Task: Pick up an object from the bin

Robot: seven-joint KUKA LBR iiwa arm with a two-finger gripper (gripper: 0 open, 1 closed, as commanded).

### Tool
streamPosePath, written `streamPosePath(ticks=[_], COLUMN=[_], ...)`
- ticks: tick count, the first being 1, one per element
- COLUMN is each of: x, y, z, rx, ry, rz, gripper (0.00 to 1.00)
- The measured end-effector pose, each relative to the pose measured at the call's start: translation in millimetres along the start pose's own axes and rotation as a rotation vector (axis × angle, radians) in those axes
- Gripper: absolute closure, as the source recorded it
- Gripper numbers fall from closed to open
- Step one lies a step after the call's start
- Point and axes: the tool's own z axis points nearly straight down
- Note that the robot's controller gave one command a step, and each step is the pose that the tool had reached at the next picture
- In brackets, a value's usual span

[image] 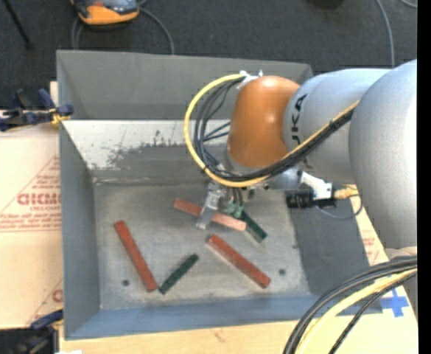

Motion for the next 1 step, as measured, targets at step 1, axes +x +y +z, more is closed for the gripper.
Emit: streamPosePath(ticks=[1], x=[0.7], y=[-0.6], z=[-17.9], rx=[0.002], ry=[0.003], rz=[-0.001], gripper=[1.00])
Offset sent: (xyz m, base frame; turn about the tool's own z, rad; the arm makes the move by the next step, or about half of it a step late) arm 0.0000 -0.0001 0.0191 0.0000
